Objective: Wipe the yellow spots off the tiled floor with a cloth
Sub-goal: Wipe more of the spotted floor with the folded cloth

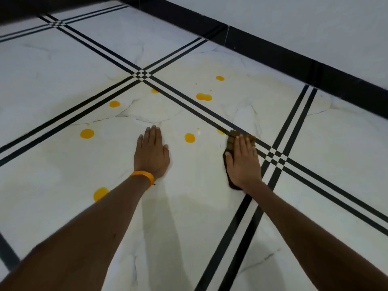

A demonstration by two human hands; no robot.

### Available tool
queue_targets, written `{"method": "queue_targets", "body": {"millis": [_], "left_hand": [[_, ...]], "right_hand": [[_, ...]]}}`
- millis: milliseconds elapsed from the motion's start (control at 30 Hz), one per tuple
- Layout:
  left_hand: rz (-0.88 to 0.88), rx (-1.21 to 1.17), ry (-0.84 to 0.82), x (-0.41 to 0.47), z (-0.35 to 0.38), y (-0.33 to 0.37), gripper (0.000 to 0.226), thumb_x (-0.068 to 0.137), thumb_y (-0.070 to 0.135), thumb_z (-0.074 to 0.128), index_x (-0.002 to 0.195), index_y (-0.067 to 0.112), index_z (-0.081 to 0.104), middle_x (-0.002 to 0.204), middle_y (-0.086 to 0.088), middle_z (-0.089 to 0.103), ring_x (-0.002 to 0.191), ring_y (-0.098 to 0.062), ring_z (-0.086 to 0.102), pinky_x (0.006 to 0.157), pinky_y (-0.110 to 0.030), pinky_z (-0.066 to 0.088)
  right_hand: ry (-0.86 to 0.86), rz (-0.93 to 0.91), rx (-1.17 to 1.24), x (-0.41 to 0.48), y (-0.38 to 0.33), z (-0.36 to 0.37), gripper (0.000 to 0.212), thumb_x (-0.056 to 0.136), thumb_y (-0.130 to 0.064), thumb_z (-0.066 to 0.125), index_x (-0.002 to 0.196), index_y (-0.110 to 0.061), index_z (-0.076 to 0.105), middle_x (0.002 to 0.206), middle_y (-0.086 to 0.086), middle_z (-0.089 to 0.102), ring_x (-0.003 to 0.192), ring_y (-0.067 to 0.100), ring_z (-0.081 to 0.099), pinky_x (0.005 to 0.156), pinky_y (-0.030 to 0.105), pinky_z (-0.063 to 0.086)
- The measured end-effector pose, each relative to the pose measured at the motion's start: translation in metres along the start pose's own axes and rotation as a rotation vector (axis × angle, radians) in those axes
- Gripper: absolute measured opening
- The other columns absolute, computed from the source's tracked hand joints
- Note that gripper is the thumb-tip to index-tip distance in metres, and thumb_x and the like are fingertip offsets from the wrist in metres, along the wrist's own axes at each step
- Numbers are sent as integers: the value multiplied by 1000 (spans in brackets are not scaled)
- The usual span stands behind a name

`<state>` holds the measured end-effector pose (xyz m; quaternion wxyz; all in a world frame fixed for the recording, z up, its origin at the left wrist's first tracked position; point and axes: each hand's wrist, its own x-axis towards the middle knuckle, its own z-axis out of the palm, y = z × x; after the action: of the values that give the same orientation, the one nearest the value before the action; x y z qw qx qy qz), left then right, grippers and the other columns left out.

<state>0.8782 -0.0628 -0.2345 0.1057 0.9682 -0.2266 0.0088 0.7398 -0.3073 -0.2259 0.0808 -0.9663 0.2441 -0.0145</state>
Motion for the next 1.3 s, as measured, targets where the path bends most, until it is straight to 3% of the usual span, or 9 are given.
{"method": "queue_targets", "body": {"millis": [67, 233, 367, 433, 567, 700, 900, 1100, 1300], "left_hand": [[-4, 11, 18, 6, 5, -1, 63, 99, 29, 36, 154, 0, 21, 161, -17, 22, 150, -30, 18, 122, -46, 16], [-8, 14, 39, 2, 3, -1, 64, 99, 30, 36, 154, 0, 21, 161, -17, 24, 150, -30, 20, 122, -47, 18], [-4, 15, 30, 2, 5, 1, 64, 98, 32, 29, 154, 1, 20, 161, -17, 23, 150, -30, 20, 122, -47, 18], [-11, 17, 10, 2, 3, 0, 64, 100, 31, 31, 155, 1, 19, 162, -16, 21, 150, -29, 18, 122, -47, 18], [-4, 14, 4, 3, 5, -2, 67, 98, 36, 21, 156, 3, 16, 163, -15, 18, 151, -28, 15, 123, -47, 15], [-7, -2, 16, 2, 4, -3, 68, 97, 37, 20, 156, 4, 15, 164, -14, 17, 152, -27, 13, 123, -45, 13], [-8, -22, 16, 2, 5, -2, 68, 96, 37, 21, 156, 5, 16, 164, -12, 17, 152, -26, 13, 123, -45, 13], [-29, -31, -35, 2, -3, 0, 69, 96, 40, 16, 157, 8, 13, 165, -10, 14, 153, -23, 8, 124, -42, 9], [-35, -21, -40, 0, -2, -1, 67, 97, 38, 18, 157, 8, 12, 165, -9, 13, 153, -22, 8, 124, -42, 10]], "right_hand": [[8, 86, -12, 23, -20, 4, 87, 91, -52, -5, 159, -1, 13, 168, 16, 12, 157, 30, 7, 128, 45, 5], [-32, -229, 42, 9, 3, -6, 73, 101, -50, 19, 160, -8, 18, 168, 8, 15, 156, 27, 12, 127, 42, 12], [43, 224, -20, 80, 54, -18, 79, 99, -51, 14, 158, 1, 15, 167, 20, 15, 155, 34, 11, 127, 49, 9], [19, 247, 56, 119, 30, -19, 75, 99, -44, 21, 157, 4, 18, 164, 24, 21, 154, 38, 15, 126, 50, 9], [36, -172, 16, 102, -58, 4, 71, 101, -43, 22, 154, 4, 29, 161, 23, 32, 150, 39, 26, 125, 51, 15], [-63, -454, 53, 35, -32, 0, 69, 104, -47, 25, 158, -5, 24, 167, 12, 22, 156, 28, 15, 126, 46, 14], [7, 52, 2, 135, -12, -9, 71, 103, -43, 19, 158, 2, 15, 167, 20, 15, 155, 35, 9, 126, 47, 6], [-103, -632, 42, 43, -47, 0, 71, 103, -49, 22, 159, -6, 23, 167, 9, 21, 156, 26, 13, 127, 43, 11], [-44, 8, -18, 149, 61, -20, 78, 101, -51, 17, 157, 3, 20, 164, 22, 22, 152, 40, 20, 124, 52, 16]]}}
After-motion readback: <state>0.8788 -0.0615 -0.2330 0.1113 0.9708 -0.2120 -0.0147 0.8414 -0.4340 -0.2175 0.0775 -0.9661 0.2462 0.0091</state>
